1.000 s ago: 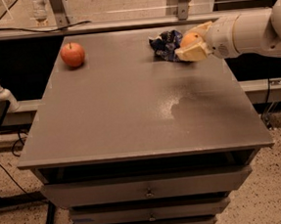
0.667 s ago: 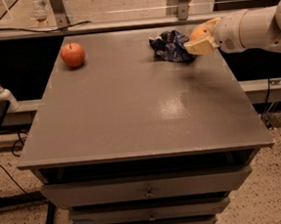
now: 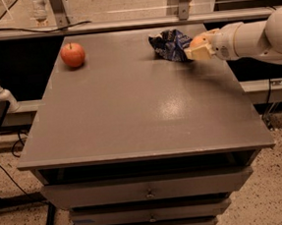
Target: Move orange near blue chip bag
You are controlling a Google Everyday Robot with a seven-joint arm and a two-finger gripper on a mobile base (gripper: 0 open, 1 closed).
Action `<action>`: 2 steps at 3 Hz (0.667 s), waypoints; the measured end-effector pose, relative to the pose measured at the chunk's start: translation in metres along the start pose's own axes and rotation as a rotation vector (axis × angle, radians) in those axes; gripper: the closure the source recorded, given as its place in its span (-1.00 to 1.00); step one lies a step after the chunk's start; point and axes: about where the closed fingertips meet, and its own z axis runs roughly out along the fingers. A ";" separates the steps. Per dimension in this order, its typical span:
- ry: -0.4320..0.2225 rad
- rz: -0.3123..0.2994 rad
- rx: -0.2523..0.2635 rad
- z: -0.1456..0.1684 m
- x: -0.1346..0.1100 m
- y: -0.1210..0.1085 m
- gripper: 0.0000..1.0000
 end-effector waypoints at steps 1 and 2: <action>0.000 0.045 -0.016 0.017 0.012 0.015 1.00; 0.017 0.079 -0.018 0.024 0.025 0.027 1.00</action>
Offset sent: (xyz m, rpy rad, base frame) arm -0.0112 0.0220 -0.0595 0.0652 0.1014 -0.0507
